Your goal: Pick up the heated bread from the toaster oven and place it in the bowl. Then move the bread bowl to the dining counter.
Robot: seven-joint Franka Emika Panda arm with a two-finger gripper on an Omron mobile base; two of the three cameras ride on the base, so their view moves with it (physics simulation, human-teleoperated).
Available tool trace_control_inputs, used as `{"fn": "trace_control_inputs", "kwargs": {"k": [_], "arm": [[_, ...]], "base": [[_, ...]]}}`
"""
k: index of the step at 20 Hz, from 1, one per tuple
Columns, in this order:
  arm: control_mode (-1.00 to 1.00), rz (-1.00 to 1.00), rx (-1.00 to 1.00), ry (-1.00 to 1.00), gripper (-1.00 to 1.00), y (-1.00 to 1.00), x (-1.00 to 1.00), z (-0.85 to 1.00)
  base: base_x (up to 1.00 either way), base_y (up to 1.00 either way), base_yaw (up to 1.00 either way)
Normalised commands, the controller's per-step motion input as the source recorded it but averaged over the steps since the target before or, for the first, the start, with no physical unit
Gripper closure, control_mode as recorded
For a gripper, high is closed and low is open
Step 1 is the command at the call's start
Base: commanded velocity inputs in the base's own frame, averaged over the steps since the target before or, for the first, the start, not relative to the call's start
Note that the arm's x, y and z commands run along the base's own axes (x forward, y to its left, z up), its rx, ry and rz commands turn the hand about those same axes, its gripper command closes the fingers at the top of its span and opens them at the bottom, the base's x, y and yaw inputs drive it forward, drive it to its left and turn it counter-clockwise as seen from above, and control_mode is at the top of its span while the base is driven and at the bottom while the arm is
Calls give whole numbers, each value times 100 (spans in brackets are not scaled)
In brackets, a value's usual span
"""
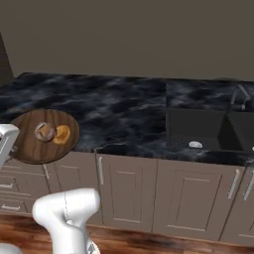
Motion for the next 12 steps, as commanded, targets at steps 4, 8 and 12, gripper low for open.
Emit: {"fn": "trace_control_inputs", "kwargs": {"k": [4, 8, 12], "arm": [[100, 0, 0, 0, 100, 0, 0, 0], [100, 0, 0, 0, 100, 0, 0, 0], [100, 0, 0, 0, 100, 0, 0, 0]], "base": [[-25, -100, 0], [-17, -100, -1], [-4, -100, -2]]}}
